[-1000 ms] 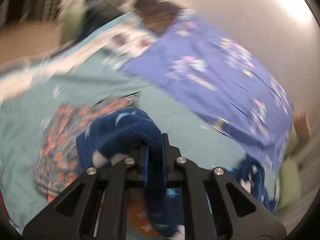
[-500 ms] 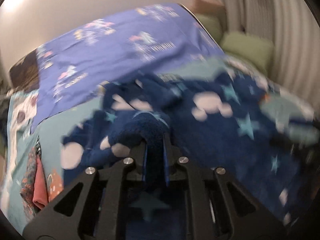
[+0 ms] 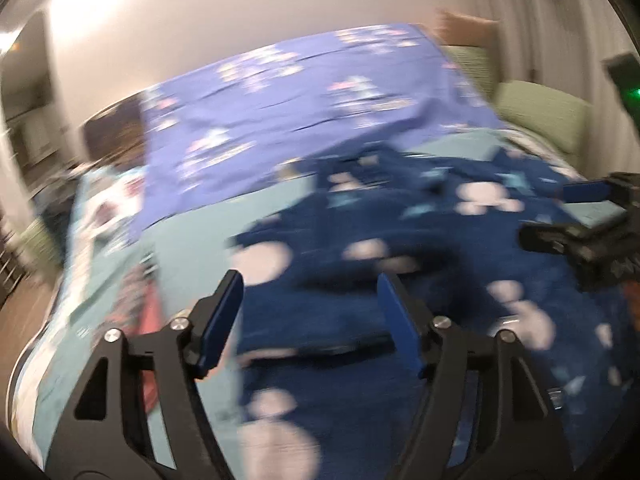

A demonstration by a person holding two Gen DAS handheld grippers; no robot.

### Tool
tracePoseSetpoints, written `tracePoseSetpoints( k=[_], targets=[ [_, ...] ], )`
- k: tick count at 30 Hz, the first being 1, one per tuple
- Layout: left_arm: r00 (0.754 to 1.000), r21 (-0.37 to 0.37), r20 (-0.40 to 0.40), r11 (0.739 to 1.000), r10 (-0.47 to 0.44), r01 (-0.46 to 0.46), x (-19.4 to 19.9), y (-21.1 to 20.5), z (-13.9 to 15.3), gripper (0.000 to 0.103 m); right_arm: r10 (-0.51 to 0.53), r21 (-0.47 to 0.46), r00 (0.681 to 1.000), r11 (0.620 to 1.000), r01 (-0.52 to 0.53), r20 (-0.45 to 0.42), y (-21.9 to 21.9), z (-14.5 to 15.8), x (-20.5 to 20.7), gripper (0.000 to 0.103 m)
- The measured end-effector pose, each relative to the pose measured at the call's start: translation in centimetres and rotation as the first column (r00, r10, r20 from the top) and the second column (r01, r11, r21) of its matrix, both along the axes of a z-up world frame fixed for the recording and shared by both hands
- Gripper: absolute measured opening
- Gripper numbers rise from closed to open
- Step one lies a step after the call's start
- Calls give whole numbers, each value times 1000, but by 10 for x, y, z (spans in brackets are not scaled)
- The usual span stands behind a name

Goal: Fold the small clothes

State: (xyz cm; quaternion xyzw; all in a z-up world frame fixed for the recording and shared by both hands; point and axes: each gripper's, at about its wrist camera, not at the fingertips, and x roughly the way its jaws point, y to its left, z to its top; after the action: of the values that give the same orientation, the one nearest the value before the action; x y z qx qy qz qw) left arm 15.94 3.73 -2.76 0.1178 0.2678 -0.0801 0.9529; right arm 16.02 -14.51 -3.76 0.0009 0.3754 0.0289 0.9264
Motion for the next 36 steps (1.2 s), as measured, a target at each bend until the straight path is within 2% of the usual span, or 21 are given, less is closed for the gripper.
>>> tracePoseSetpoints(
  k=[2, 4, 6, 9, 10, 12, 13, 14, 15, 17, 19, 22, 25, 26, 27, 28, 29, 31, 36],
  targets=[
    [998, -40, -48, 998, 47, -48, 11, 17, -6, 71, 87, -74, 996, 994, -85, 18, 34, 1, 9, 103],
    [992, -79, -106, 994, 72, -80, 24, 29, -15, 71, 178, -162, 984, 972, -171, 24, 71, -1, 19, 103],
    [986, -51, -139, 993, 96, -104, 32, 28, -25, 71, 248, -269, 969, 933, -238, 5, 106, -9, 34, 102],
    [975, -13, -167, 989, 145, -149, 37, 33, -41, 69, 277, -394, 960, 879, -269, -38, 139, -28, 54, 100],
    [973, -12, -178, 988, 147, -151, 38, 36, -44, 69, 287, -407, 956, 868, -285, -59, 144, -35, 59, 97],
    [969, -56, -208, 988, 130, -144, 40, 44, -48, 69, 265, -431, 959, 857, -281, -99, 151, -47, 74, 79],
    [968, -71, -213, 986, 132, -150, 40, 47, -49, 69, 252, -425, 961, 862, -277, -114, 149, -51, 80, 73],
    [968, -76, -214, 986, 131, -151, 41, 49, -49, 69, 240, -404, 963, 874, -269, -121, 146, -53, 86, 62],
    [968, -82, -216, 985, 129, -149, 40, 50, -49, 69, 227, -388, 966, 885, -257, -122, 139, -54, 87, 42],
    [969, -80, -214, 986, 127, -147, 40, 49, -49, 69, 177, -343, 978, 916, -206, -112, 121, -50, 89, 19],
    [970, -69, -207, 987, 128, -145, 41, 48, -50, 69, 138, -216, 987, 964, -153, -81, 97, -37, 86, 17],
    [967, -60, -216, 986, 137, -153, 43, 48, -53, 69, 52, 14, 997, 999, -51, -57, 45, -20, 72, 17],
    [964, -71, -222, 984, 145, -164, 44, 51, -54, 70, -54, 208, 992, 975, 77, -112, -13, -23, 57, 17],
    [965, -73, -220, 984, 145, -165, 43, 52, -53, 70, -76, 261, 987, 959, 112, -143, -29, -29, 53, 21],
    [965, -72, -216, 983, 149, -168, 43, 52, -53, 70, -93, 328, 977, 932, 153, -189, -50, -37, 46, 32],
    [965, -69, -215, 983, 151, -169, 42, 52, -53, 70, -112, 372, 966, 907, 195, -234, -68, -47, 40, 35],
    [965, -65, -214, 983, 152, -170, 42, 52, -54, 70, -134, 386, 956, 893, 230, -260, -80, -52, 33, 39],
    [965, -58, -210, 984, 155, -170, 41, 51, -54, 70, -195, 368, 940, 883, 293, -281, -104, -59, 19, 39],
    [967, -57, -188, 981, 174, -188, 37, 50, -46, 70, -229, 349, 941, 885, 308, -249, -126, -50, -5, 40]
  ],
)
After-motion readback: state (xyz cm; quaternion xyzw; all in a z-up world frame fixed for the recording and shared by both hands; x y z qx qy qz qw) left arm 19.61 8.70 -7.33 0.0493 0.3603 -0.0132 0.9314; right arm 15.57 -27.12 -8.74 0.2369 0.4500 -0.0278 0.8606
